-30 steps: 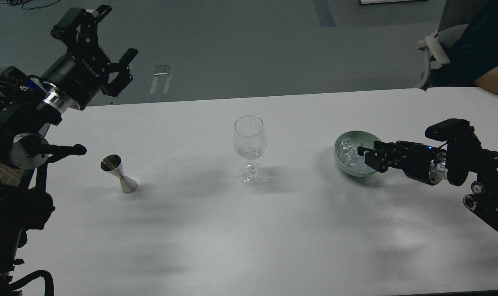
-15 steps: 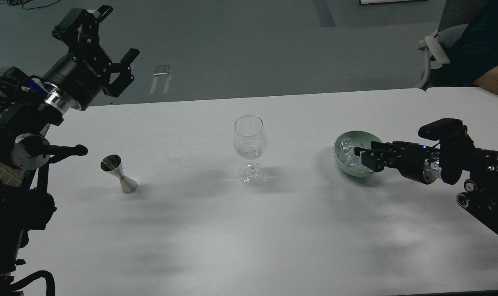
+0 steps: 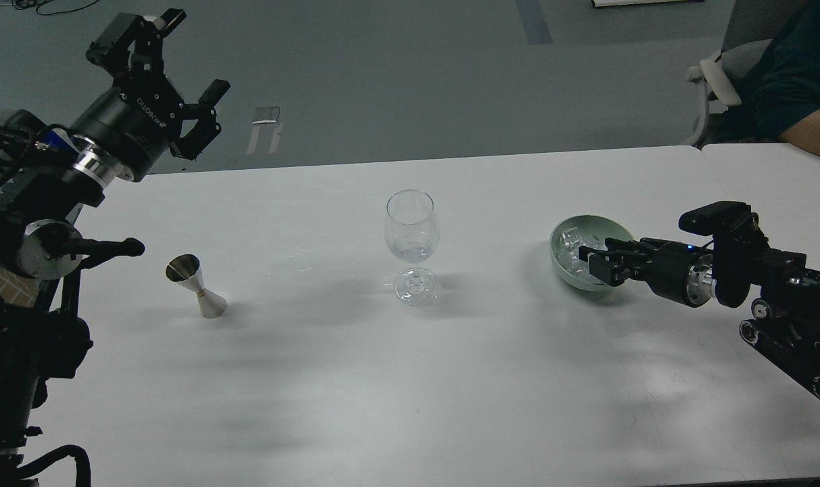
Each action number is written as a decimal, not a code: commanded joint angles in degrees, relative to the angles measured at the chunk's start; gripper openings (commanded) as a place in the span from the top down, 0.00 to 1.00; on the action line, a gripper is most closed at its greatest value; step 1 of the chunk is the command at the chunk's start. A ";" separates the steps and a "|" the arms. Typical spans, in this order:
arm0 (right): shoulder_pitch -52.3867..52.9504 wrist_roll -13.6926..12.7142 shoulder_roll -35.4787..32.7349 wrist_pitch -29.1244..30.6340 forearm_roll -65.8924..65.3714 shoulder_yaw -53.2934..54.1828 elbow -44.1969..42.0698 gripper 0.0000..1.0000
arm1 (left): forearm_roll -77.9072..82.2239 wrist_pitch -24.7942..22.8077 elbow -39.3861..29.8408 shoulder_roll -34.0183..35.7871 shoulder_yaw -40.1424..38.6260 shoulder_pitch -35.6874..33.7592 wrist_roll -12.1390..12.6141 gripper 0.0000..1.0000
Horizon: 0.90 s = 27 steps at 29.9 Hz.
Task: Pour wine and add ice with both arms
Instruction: 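Reach the right gripper into the green bowl and grasp ice cubes, then lift the ice with the right gripper and move it above the wine glass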
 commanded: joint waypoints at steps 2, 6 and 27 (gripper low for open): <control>0.08 -0.10 0.54 0.07 0.04 0.00 -0.43 0.45 | 0.00 0.00 0.00 0.00 0.01 0.00 0.01 0.02; 0.70 -0.10 0.72 -0.01 0.04 0.00 -1.14 0.45 | 0.00 0.00 -0.09 0.00 0.01 0.00 -0.08 0.02; 1.49 0.07 2.65 -0.01 0.04 -2.20 -1.49 0.73 | 0.00 0.18 -1.49 0.09 -0.08 1.05 0.01 0.02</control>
